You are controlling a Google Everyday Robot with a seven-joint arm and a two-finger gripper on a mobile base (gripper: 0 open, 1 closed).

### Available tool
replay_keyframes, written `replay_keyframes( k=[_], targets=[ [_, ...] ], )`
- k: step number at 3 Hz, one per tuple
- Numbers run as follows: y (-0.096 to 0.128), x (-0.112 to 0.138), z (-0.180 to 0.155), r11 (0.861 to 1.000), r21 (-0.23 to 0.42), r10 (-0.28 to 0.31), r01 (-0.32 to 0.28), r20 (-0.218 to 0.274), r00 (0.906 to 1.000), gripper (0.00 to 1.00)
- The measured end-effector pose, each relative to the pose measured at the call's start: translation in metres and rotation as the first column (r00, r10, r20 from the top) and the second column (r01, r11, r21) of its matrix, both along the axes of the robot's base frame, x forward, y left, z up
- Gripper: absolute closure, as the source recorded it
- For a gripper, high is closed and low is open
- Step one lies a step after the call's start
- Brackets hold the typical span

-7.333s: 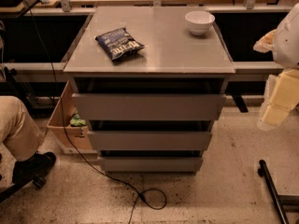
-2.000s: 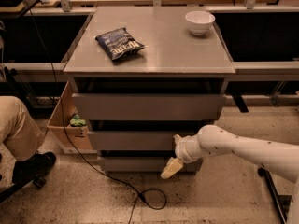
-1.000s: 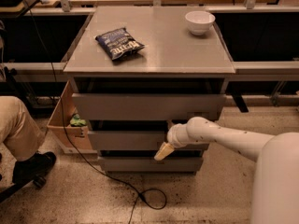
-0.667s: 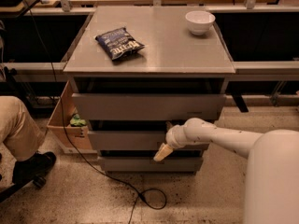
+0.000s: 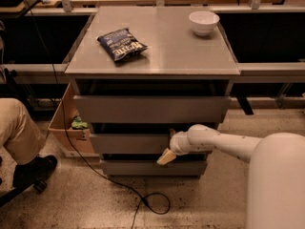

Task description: Open middle drawer

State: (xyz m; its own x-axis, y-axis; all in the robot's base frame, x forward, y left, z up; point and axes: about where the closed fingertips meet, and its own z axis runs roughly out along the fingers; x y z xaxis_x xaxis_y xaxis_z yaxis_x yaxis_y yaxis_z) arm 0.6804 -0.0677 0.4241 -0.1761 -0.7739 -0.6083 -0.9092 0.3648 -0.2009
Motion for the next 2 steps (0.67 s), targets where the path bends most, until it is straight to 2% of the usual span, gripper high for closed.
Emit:
replay_keyframes(
  k=[1,2],
  targets=[
    [-0.0089,-0.0143,-0.0048,1.0,0.001,-0.013,0.013,-0.012,0.9999,0.42],
    [-0.0101,-0.0165,0.0019,1.0,0.001,-0.014,0.014,-0.013,0.9998,0.45]
  ],
)
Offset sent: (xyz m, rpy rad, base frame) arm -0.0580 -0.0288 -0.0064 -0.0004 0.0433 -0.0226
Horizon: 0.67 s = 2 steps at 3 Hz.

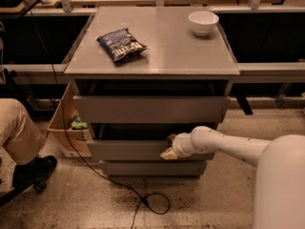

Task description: Open middle drawer

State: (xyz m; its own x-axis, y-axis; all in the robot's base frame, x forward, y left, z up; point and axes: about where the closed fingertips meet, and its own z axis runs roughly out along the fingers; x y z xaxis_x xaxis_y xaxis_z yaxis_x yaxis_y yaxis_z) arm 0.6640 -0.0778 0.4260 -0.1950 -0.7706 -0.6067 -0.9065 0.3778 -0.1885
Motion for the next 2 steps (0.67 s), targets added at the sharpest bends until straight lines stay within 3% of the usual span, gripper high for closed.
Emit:
replay_keyframes(
  k=[1,2],
  targets=[
    [0.0,0.0,0.0061,1.0,0.0,0.0,0.0,0.0,1.0,0.22],
    [0.0006,-0.0042,0.0081,1.0,-0.003,0.006,-0.006,-0.005,1.0,1.0]
  ],
)
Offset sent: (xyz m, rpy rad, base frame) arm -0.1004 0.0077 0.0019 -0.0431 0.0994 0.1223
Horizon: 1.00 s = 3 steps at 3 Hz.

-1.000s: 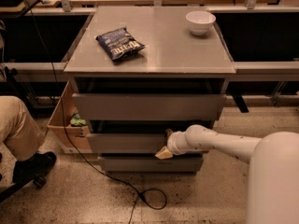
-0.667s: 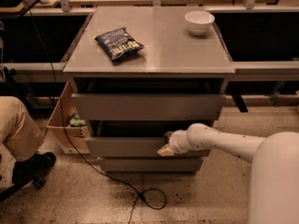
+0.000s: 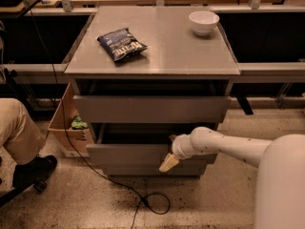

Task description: Open middle drawer

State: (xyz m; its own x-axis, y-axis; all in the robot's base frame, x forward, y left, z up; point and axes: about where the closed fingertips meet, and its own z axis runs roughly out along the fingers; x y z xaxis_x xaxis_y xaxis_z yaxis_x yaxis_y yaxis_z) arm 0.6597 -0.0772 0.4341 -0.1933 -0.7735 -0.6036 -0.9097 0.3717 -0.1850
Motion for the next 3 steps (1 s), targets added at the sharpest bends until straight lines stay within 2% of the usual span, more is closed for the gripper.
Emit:
replay_keyframes(
  k=[1,2,3],
  targets=[
    [0.0062,-0.0459,-0.0052,0.997,-0.028,0.067,-0.068,-0.057,0.9962,1.0],
    [0.0061,-0.0459,0.0008,0.997,-0.028,0.067,-0.069,-0.057,0.9961,1.0],
    [0.0061,-0.0462,0.0032,0.997,-0.028,0.067,-0.069,-0.057,0.9961,0.82]
  ],
)
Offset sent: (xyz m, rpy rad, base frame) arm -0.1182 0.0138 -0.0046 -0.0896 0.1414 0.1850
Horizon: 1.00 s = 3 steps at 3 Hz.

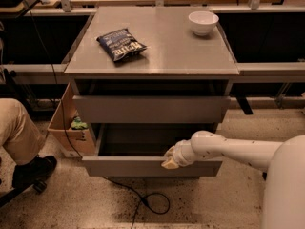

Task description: Open middle drawer

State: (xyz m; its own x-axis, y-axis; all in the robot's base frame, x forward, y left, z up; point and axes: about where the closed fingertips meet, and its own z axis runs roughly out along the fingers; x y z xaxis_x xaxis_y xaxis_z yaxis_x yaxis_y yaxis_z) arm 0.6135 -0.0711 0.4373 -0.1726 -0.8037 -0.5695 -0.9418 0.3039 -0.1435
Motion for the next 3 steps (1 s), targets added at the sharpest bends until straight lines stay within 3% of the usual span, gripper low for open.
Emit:
replay_keyframes(
  k=[1,2,3],
  targets=[
    [0.004,-0.025,0.001,0.999,-0.025,0.046,-0.047,-0.037,0.9983,0.58],
    [0.004,-0.025,0.001,0.999,-0.025,0.046,-0.047,-0.037,0.9983,0.35],
    [0.009,-0.061,0.001,0.992,-0.052,0.113,-0.119,-0.103,0.9883,0.31]
  ],
)
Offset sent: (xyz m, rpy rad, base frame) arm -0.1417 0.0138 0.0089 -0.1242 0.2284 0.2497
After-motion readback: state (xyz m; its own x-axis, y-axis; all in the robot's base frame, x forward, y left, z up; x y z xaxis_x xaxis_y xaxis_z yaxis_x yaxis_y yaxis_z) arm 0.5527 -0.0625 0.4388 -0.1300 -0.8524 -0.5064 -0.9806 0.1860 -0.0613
